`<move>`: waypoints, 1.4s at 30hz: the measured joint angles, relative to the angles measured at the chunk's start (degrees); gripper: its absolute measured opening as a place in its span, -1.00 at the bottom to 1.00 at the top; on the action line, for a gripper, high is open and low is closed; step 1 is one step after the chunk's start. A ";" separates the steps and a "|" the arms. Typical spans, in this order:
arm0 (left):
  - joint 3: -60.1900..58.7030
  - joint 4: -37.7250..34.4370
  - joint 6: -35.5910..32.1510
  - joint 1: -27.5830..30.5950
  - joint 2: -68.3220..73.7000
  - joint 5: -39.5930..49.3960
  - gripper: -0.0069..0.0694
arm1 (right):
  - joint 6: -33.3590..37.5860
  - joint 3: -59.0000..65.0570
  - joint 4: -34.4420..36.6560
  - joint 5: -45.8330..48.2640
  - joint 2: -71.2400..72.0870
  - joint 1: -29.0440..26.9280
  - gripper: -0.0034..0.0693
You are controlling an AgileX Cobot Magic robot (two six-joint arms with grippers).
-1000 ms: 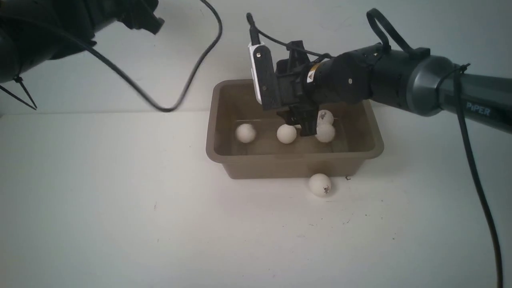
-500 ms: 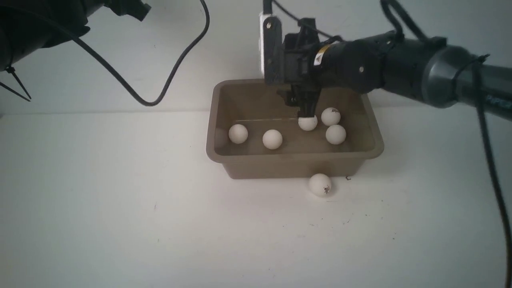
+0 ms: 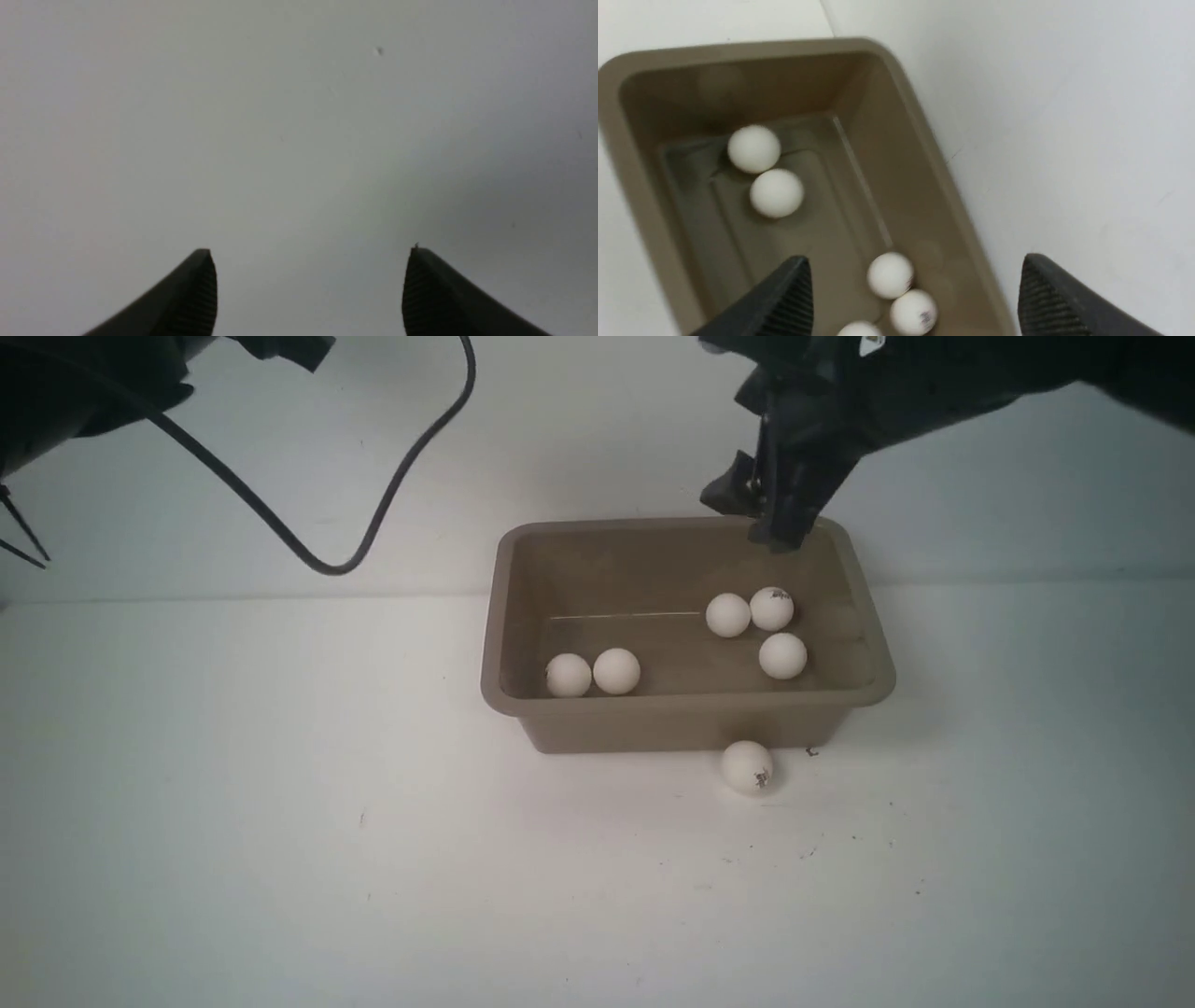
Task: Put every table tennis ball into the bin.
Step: Use the right arm to clamp the table tennis ball closest to it
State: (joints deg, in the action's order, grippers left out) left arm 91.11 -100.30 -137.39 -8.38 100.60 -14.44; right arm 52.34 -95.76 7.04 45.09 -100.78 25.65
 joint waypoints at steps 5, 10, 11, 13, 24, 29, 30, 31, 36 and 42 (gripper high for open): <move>-3.87 0.11 2.41 1.36 -5.09 5.27 0.44 | -2.84 0.17 0.00 5.85 -0.18 -0.28 0.57; -9.89 0.25 5.40 1.41 -12.34 8.91 0.44 | -4.51 0.17 1.64 5.85 -0.18 -0.28 0.57; -11.40 0.37 6.33 1.41 -13.67 10.14 0.44 | -5.24 0.17 2.82 5.85 -0.18 -0.35 0.57; -14.22 0.48 9.20 1.41 -16.70 12.07 0.44 | -7.40 0.17 5.94 5.74 -0.18 -0.45 0.57; -26.54 0.61 14.16 1.41 -27.42 12.55 0.44 | -15.40 0.17 10.76 4.88 -1.75 -0.95 0.57; -27.63 0.61 14.10 1.41 -27.07 12.78 0.44 | -16.38 0.17 10.54 4.11 -3.17 -0.95 0.57; -27.63 0.61 14.10 1.41 -26.97 12.85 0.44 | -16.51 0.31 10.32 4.11 -3.25 -0.95 0.57; -27.63 0.61 14.10 1.41 -26.88 12.85 0.44 | -16.49 0.32 10.28 4.11 -3.25 -0.95 0.57; -27.63 0.61 12.50 1.41 -24.34 12.62 0.44 | -16.53 5.36 9.94 0.83 -3.65 -0.95 0.57; -27.63 0.61 12.03 1.41 -22.23 13.14 0.44 | -16.47 9.60 9.94 -3.12 -4.17 -0.95 0.57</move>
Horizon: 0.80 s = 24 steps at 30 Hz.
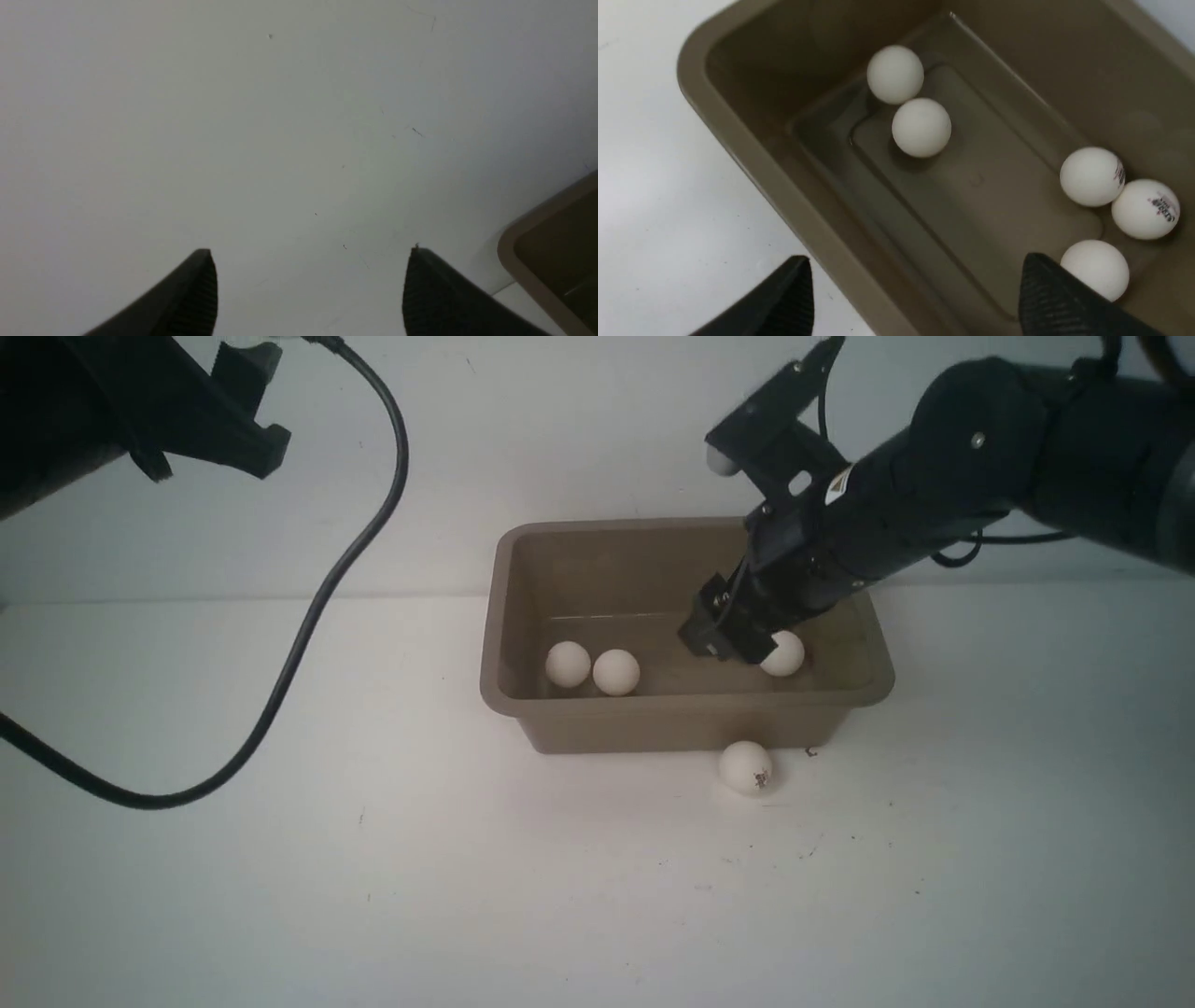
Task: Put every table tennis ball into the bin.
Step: Use the right arm to clamp the table tennis ball closest to it
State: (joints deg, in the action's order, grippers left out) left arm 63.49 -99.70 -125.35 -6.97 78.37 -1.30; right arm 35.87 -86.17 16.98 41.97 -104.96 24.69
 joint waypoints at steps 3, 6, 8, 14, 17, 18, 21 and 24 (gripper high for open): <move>0.00 0.00 0.00 0.02 0.73 1.30 0.44 | 0.00 0.11 0.41 -3.85 0.00 0.00 0.57; 0.00 0.05 0.00 0.02 1.04 2.88 0.44 | 0.04 -0.15 2.42 -9.60 0.00 0.00 0.57; 0.11 0.11 0.00 0.02 1.04 2.92 0.44 | -0.02 -0.25 4.26 -11.43 0.05 0.00 0.57; 0.11 0.23 0.58 0.02 1.04 2.95 0.44 | -3.97 -0.25 8.94 -3.84 0.05 0.00 0.57; 0.11 0.23 0.62 0.02 1.04 2.95 0.44 | -5.58 -0.25 9.23 1.46 0.05 0.00 0.57; 0.17 0.23 0.62 0.02 1.04 2.95 0.44 | -6.22 -0.25 8.92 3.11 0.05 0.00 0.57; 0.23 0.23 0.62 0.02 1.04 2.99 0.44 | -8.58 -0.25 7.02 6.58 0.05 0.00 0.57; 0.30 0.23 0.62 0.02 1.04 2.99 0.44 | -11.61 -0.25 4.14 9.13 0.05 0.00 0.57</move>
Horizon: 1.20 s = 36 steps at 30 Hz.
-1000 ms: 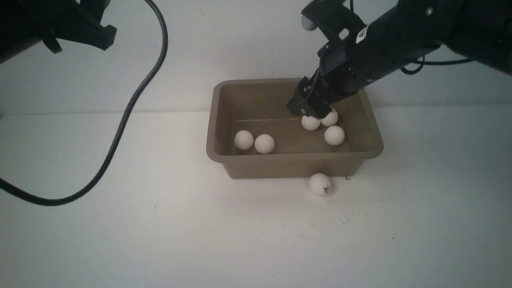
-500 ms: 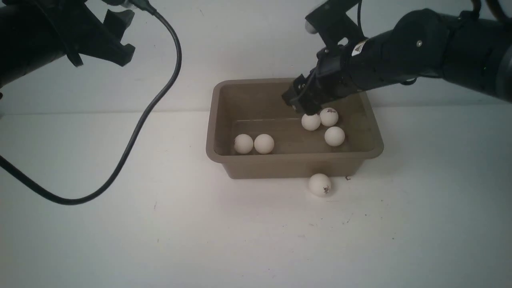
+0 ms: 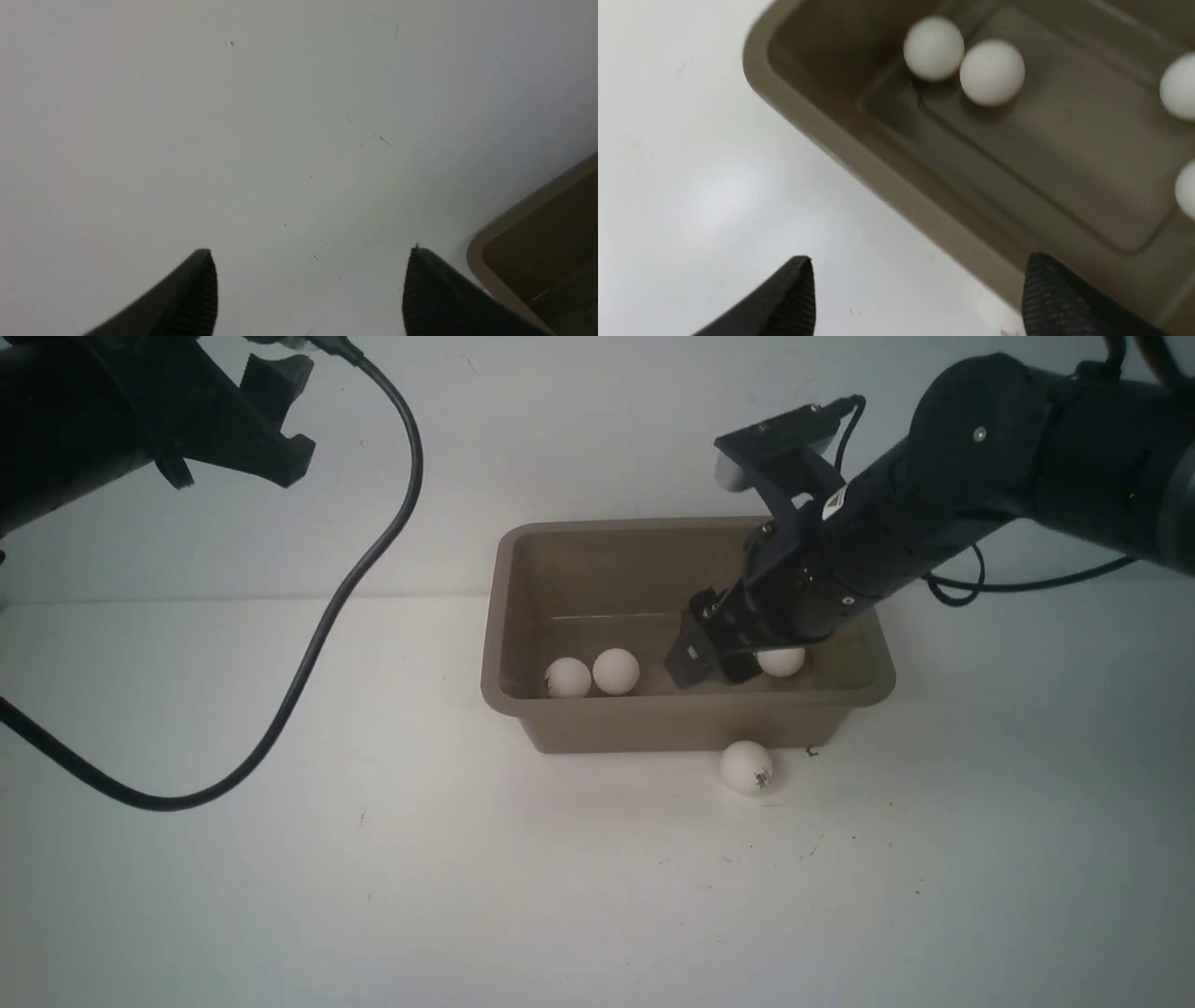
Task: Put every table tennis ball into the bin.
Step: Use the right arm to clamp the table tennis ball closest to it
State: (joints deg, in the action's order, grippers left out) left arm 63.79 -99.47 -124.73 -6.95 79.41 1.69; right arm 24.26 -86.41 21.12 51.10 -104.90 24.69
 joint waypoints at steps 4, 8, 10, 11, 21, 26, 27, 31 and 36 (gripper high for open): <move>0.11 0.05 0.00 0.00 0.00 0.00 0.44 | -2.21 0.00 -1.80 2.31 0.00 0.00 0.57; 0.11 0.05 0.00 0.00 0.00 0.00 0.44 | -3.00 0.00 -2.41 4.04 0.00 0.00 0.57; 0.15 0.05 0.00 0.00 0.00 0.00 0.44 | -3.51 0.00 -3.20 5.14 0.00 0.00 0.57; 0.15 0.05 0.00 0.00 0.00 0.00 0.44 | -3.77 0.00 -3.53 5.69 0.00 0.00 0.57; 0.29 0.15 0.00 0.00 0.00 0.00 0.44 | -5.38 8.29 -7.63 1.43 0.00 0.00 0.57; 0.28 0.15 0.00 0.00 0.00 0.00 0.44 | -5.38 13.37 -6.54 -6.25 0.00 0.00 0.57; 0.28 0.15 0.00 0.00 0.00 0.00 0.44 | -5.33 14.47 -6.21 -7.76 0.00 0.00 0.57; 0.28 0.15 0.00 0.00 0.00 0.00 0.44 | -5.18 16.07 -5.66 -11.14 -0.59 0.00 0.57; 0.28 0.15 0.00 0.00 0.00 0.00 0.44 | -5.18 16.14 -3.95 -15.01 -2.90 0.00 0.57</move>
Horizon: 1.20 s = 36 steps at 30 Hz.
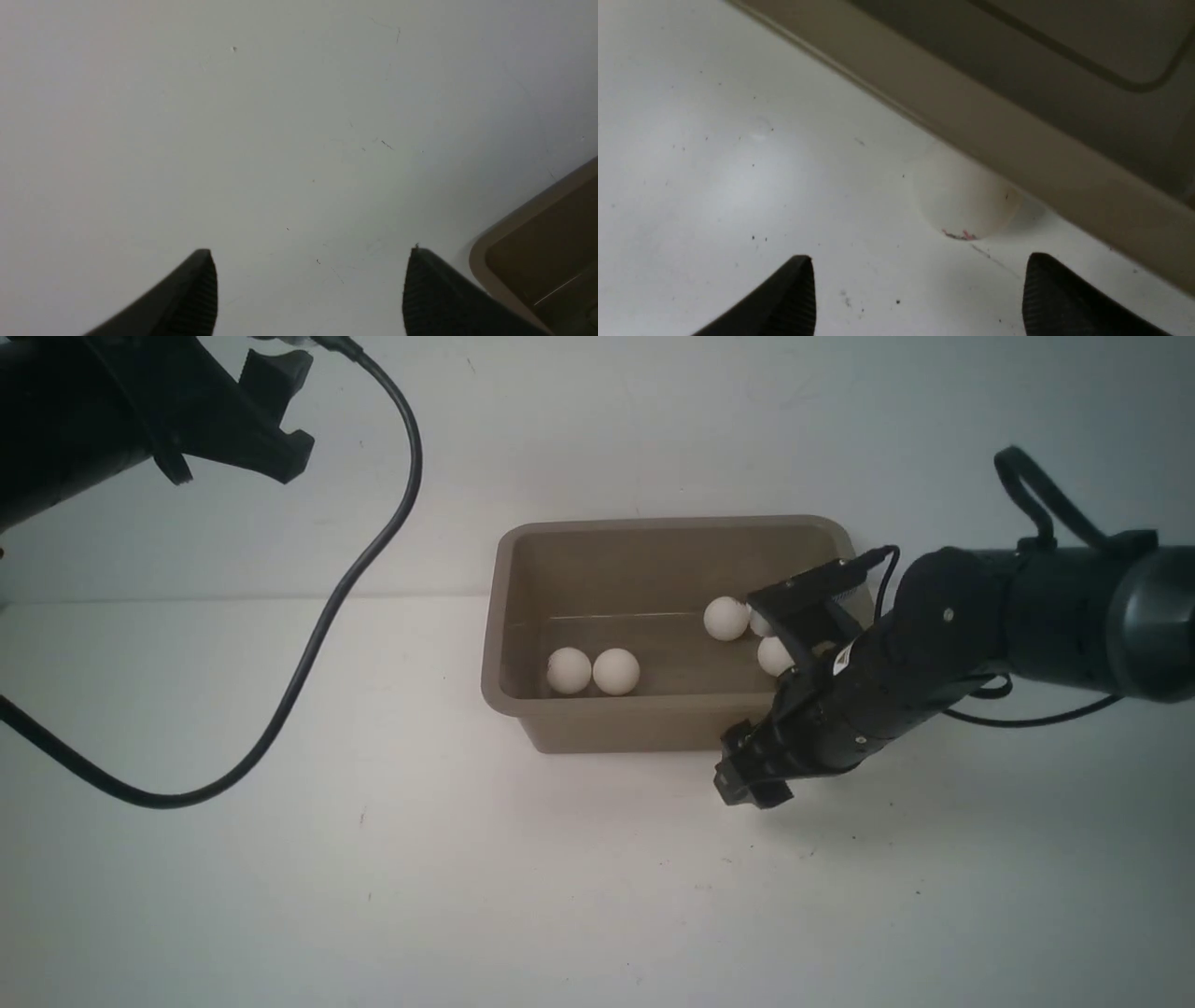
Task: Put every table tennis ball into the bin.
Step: Use the right arm to clamp the table tennis ball closest to it
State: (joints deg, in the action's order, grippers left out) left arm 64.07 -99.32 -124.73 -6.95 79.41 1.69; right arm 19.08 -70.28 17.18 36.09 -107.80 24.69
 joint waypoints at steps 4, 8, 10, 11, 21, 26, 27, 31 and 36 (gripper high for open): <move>0.00 0.00 0.00 0.00 0.00 0.00 0.44 | 0.00 0.24 2.38 -2.47 -2.38 0.00 0.57; 0.00 0.00 0.00 0.00 0.00 0.00 0.44 | 0.00 0.47 4.12 -4.56 -4.25 0.00 0.57; 0.00 0.00 0.00 0.00 0.00 0.00 0.44 | 0.00 0.47 4.49 -5.89 -4.85 0.00 0.57; 0.00 0.02 0.00 0.00 0.00 0.00 0.44 | 0.00 0.47 4.67 -6.60 -5.07 0.00 0.57; 0.00 0.02 0.00 0.00 0.00 0.00 0.44 | -0.84 0.47 5.78 -9.09 -5.12 0.00 0.52; 0.00 0.02 0.00 0.00 0.00 0.00 0.44 | -1.72 0.47 6.08 -8.21 -5.12 0.00 0.27; 0.00 0.02 0.00 0.00 0.00 0.00 0.44 | -1.78 0.47 6.20 -7.57 -5.12 0.00 0.12; 0.00 0.02 0.00 0.00 0.00 0.00 0.44 | -1.79 0.42 6.26 -5.95 -5.18 0.00 -0.07; 0.00 0.02 0.00 0.00 0.00 0.00 0.44 | -0.74 0.42 5.82 -3.90 -5.11 0.00 -0.07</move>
State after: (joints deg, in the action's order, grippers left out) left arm 64.07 -99.30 -124.73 -6.95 79.41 1.69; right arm 18.34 -69.86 23.00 32.19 -112.92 24.69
